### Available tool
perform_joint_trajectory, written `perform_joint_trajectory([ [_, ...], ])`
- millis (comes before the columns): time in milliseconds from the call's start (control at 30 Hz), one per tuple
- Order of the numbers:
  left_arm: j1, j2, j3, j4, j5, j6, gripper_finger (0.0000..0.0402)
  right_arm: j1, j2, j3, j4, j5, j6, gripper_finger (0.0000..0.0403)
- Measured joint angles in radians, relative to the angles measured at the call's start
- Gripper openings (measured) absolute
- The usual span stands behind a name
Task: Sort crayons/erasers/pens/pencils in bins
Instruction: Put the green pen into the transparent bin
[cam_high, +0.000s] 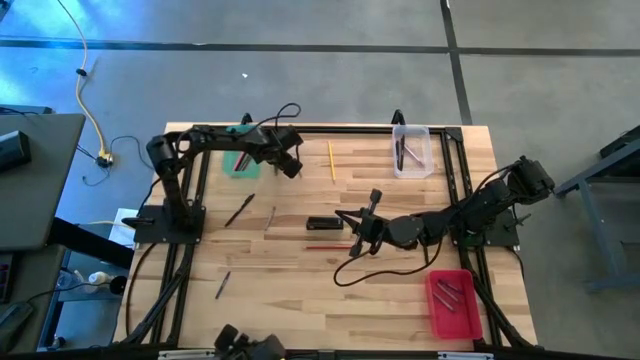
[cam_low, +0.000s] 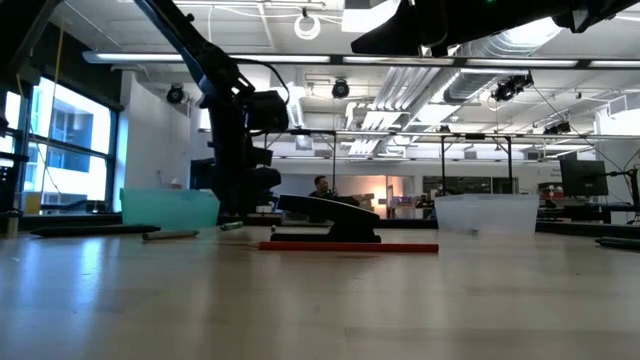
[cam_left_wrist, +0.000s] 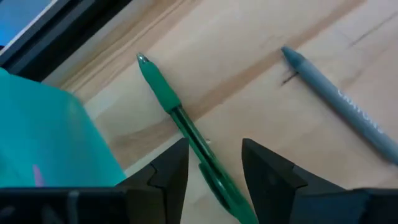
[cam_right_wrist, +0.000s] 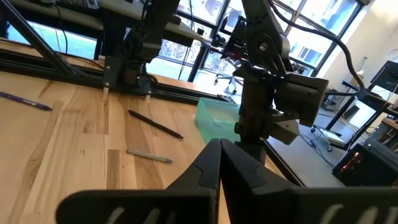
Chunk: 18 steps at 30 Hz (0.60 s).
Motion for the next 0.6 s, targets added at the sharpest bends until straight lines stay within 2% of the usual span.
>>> perform_joint_trajectory([
  [267,0.048,0.0,0.0,0.005,0.025,-0.02,0.0136,0.0,0.0,0.0,0.0,0.0,0.001,0.0],
  [600,0.05,0.04,0.0,0.055,0.054,-0.028,0.0136,0.0,0.0,0.0,0.0,0.0,0.001,0.0],
])
